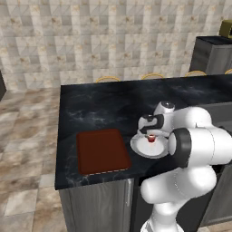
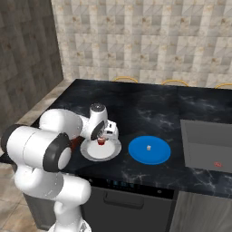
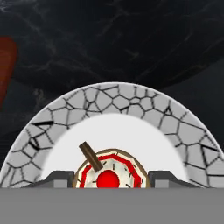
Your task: Move the dessert items from the plates to the tray.
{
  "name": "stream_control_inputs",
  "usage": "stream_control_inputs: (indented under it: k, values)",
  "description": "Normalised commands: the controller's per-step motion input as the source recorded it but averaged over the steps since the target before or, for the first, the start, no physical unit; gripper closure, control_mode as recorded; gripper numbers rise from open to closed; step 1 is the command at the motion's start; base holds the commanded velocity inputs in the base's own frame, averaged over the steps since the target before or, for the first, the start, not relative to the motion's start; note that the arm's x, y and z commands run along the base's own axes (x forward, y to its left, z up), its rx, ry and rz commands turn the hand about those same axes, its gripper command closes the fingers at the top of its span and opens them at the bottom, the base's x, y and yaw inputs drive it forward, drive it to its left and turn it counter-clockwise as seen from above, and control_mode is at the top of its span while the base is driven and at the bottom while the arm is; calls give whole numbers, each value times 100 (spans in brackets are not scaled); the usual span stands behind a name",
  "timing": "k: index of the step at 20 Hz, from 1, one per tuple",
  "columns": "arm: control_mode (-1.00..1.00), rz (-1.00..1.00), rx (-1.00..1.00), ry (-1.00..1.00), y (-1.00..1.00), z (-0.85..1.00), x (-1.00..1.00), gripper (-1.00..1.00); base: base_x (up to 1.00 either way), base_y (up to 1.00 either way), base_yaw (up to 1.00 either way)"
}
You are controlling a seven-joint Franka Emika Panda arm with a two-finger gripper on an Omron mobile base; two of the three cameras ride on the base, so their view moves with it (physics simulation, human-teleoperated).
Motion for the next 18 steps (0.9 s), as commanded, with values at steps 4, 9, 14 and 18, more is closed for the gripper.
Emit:
stream_control_inputs:
  k: [4,9,14,18]
  values:
    - [-100,0,2,-10,45,66,-4,100,0,0,0]
    - [-100,0,-2,0,99,37,0,100,0,0,0]
    - [-100,0,-2,0,99,3,-3,100,0,0,0]
    - [-100,0,0,-2,63,-18,-12,100,0,0,0]
